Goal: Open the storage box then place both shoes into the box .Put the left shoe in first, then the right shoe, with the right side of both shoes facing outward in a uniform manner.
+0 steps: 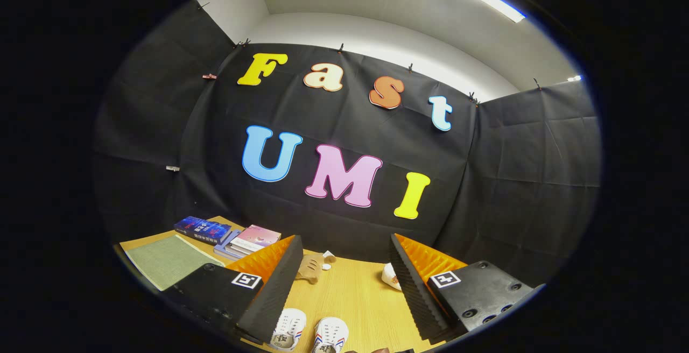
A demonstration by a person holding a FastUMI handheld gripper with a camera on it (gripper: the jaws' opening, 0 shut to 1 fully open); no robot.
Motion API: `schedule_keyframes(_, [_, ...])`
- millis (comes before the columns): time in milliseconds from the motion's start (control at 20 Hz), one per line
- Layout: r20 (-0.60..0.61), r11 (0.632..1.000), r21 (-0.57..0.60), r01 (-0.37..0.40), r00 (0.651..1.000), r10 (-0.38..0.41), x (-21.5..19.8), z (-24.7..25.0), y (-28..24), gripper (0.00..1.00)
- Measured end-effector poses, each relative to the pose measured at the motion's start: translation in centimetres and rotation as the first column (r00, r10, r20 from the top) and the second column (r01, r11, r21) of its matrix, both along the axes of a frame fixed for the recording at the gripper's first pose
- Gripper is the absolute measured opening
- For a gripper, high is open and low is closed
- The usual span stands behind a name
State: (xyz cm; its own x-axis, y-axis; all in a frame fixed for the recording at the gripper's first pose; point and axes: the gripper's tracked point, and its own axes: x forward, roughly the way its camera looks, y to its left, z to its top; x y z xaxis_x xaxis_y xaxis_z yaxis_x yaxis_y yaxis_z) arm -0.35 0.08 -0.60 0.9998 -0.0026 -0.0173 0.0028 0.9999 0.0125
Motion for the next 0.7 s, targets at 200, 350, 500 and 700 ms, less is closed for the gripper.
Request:
schedule_keyframes(200, [0.005, 1.000, -0.011, -0.004, 1.000, 0.004, 0.2, 0.2, 0.1, 0.98])
schedule_keyframes(350, [0.006, 1.000, -0.005, -0.006, 1.000, 0.006, 0.4, 0.2, 0.1, 0.98])
schedule_keyframes(500, [-0.011, 0.998, 0.024, -0.051, 0.999, 0.051, 0.9, -0.3, 1.2, 0.98])
schedule_keyframes(700, [-0.091, 0.968, 0.113, -0.224, 0.968, 0.234, 1.4, -2.7, 5.6, 0.98])
